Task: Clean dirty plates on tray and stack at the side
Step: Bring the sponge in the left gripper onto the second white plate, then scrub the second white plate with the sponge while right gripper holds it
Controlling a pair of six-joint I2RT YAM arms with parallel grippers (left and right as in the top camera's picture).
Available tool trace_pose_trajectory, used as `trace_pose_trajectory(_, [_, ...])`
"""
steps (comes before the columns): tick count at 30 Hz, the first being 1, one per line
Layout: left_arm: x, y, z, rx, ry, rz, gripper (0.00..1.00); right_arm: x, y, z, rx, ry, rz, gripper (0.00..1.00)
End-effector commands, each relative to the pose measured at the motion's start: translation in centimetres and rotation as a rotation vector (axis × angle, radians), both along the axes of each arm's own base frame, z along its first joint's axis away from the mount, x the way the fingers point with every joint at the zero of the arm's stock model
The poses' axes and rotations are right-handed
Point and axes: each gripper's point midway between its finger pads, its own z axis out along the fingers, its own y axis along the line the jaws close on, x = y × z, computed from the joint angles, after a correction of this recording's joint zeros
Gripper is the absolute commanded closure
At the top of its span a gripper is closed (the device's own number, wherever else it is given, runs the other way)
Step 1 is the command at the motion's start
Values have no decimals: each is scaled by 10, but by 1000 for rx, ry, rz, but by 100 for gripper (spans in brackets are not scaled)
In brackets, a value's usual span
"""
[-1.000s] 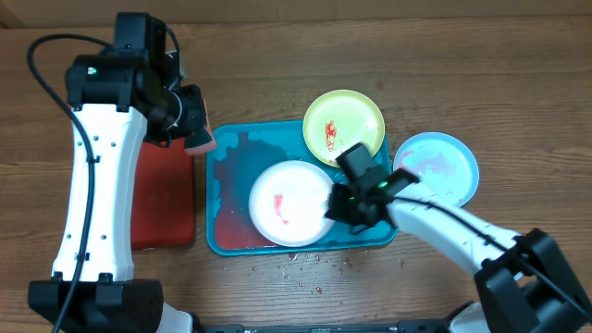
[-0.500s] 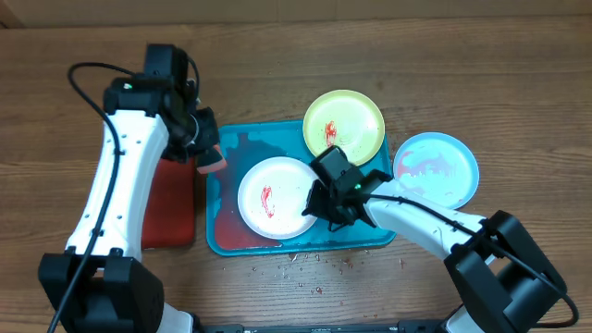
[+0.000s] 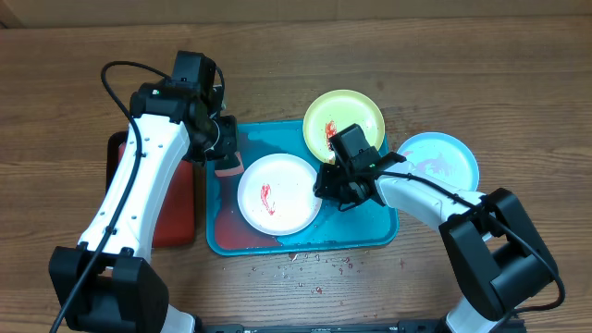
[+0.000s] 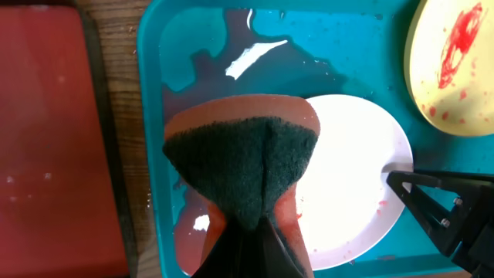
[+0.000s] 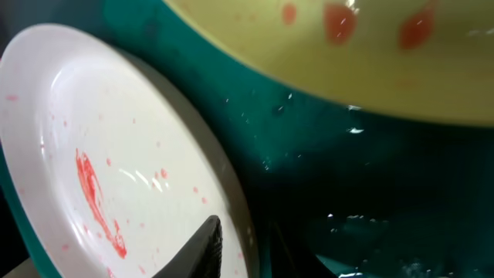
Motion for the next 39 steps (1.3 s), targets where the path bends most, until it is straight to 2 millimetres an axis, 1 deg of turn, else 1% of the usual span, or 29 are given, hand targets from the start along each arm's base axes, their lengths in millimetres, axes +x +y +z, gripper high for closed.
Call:
trace_pose_trajectory(1, [-5, -6, -7, -12, 16, -52, 96, -1, 11, 1, 36, 6, 42, 80])
trace_pose_trajectory(4, [-10, -5, -17, -13, 38, -52, 96, -1, 10, 1, 41, 28, 3, 95])
trace_pose_trajectory(5, [-13, -7, -23, -21, 48, -59, 96, -1, 10, 1, 43, 35, -11, 96])
trace_pose_trajectory(6, [-15, -9, -29, -34, 55, -72, 96, 0, 11, 1, 45, 36, -14, 96])
trace_pose_trajectory(7, [-20, -14, -43, -64, 66, -85, 96, -1, 12, 1, 46, 41, -22, 96])
trace_pose_trajectory(12, [-23, -30, -80, -148, 34, -133, 96, -6, 17, 0, 32, 37, -14, 96])
trace_pose_trajectory(15, [-25, -35, -98, -167, 11, -147, 96, -8, 20, -1, 19, 28, -5, 96])
trace_pose_trajectory(19, [-33, -39, -113, -154, 6, -167, 96, -9, 21, -1, 19, 29, -2, 96])
trace_pose_trajectory(22, [-41, -33, -129, -74, 17, -173, 96, -9, 21, -1, 19, 29, -2, 96])
trace_pose_trajectory(26, [-61, -11, -153, 79, 72, -150, 96, -9, 21, -1, 18, 29, -2, 96])
trace_pose_trajectory(29, [-77, -6, -165, 91, 120, -151, 96, -9, 21, -1, 18, 29, -2, 96])
trace_pose_trajectory(30, [-86, -17, -168, 25, 148, -197, 96, -9, 21, -1, 18, 29, -2, 96])
trace_pose_trajectory(31, [-90, -31, -167, -55, 154, -265, 96, -9, 21, -1, 18, 29, -2, 96])
trace_pose_trajectory(34, [-103, -78, -148, -341, 130, -458, 96, -9, 21, -1, 18, 28, -2, 96])
trace_pose_trajectory(35, [-105, -88, -142, -406, 119, -490, 96, -9, 21, -1, 18, 28, -3, 96])
trace_pose_trajectory(36, [-105, -94, -138, -443, 107, -507, 96, -9, 20, -1, 16, 27, -3, 96])
trace_pose_trajectory(39, [-97, -94, -138, -433, 72, -513, 96, -9, 20, -1, 16, 28, -3, 96])
